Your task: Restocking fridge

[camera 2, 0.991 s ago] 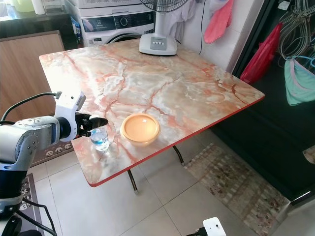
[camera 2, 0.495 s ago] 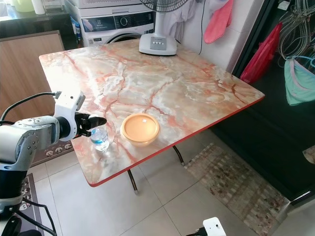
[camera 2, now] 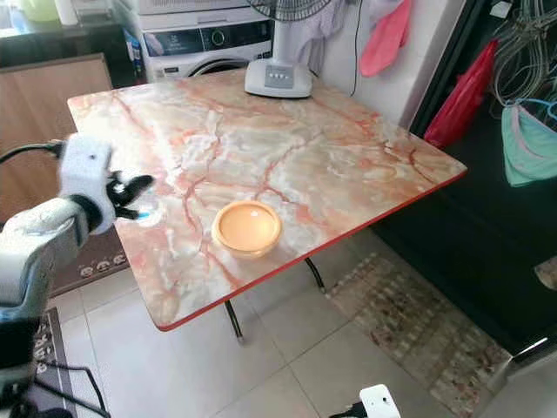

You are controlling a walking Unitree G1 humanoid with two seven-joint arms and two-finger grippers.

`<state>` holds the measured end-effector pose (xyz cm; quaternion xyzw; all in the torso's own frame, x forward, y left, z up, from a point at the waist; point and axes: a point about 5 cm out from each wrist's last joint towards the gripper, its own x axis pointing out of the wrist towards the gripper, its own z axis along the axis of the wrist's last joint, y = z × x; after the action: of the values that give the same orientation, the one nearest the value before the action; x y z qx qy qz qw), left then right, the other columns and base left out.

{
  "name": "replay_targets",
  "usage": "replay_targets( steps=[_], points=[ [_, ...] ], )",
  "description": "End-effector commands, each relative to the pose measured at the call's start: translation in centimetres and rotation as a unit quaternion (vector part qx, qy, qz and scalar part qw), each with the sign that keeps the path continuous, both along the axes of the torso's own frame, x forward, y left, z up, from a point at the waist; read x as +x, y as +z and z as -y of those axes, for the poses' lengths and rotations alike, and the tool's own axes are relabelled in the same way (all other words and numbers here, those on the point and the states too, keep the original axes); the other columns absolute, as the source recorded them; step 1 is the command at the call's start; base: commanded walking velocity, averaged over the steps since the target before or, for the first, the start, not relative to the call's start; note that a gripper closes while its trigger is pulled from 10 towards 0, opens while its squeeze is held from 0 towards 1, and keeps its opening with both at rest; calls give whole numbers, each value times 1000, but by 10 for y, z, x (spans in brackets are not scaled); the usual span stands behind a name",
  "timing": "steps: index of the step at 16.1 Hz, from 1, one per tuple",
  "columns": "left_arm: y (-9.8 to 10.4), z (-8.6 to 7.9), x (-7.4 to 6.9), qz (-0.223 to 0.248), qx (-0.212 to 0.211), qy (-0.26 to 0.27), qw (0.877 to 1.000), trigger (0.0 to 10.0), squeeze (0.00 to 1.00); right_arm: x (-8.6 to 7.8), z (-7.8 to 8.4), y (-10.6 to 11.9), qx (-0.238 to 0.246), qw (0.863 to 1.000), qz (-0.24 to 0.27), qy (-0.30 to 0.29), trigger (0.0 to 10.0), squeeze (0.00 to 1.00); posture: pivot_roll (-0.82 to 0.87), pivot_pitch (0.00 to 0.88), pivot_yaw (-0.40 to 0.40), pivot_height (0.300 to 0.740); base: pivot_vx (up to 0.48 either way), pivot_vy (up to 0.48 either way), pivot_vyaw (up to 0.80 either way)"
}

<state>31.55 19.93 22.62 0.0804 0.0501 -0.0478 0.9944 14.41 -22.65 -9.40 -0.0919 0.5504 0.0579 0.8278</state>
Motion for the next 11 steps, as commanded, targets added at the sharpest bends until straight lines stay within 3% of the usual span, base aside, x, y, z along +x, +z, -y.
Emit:
replay_targets(
  steps=[1, 2, 4, 7, 8, 9, 11],
  points=[
    [16, -14, -9, 60, 6, 50, 997, 10000, 0, 0, 4, 1, 2, 1000, 0, -13, 10000, 0, 211, 0, -110, 740, 0, 0, 0],
    [19, -21, -11, 69, 10, 73, 995, 10000, 0, 0, 4, 1, 3, 1000, 0, -13, 10000, 0, 212, 0, -111, 740, 0, 0, 0],
    [20, -55, -25, 98, 51, 168, 980, 10000, 0, 0, 4, 1, 4, 1000, -2, -13, 10000, 0, 225, 0, -119, 740, 0, 0, 0],
    [-4, -95, -48, 74, 51, 284, 955, 10000, 0, 1, 4, 1, 4, 1000, -3, -11, 10000, 0, 233, 0, -128, 740, 0, 0, 0],
    [-24, -116, -63, 45, 86, 339, 936, 10000, 0, 1, 4, 1, 3, 1000, -3, -9, 10000, 0, 234, 0, -128, 740, 0, 0, 0],
    [-41, -128, -73, 22, 84, 366, 927, 10000, 0, 1, 5, 2, 3, 1000, -3, -8, 10000, 0, 234, 0, -132, 740, 0, 0, 0],
    [-97, -140, -91, -57, 36, 391, 918, 10000, 0, 2, 4, 2, 2, 1000, -3, -5, 10000, 0, 235, 0, -132, 740, 0, 0, 0]
  ],
)
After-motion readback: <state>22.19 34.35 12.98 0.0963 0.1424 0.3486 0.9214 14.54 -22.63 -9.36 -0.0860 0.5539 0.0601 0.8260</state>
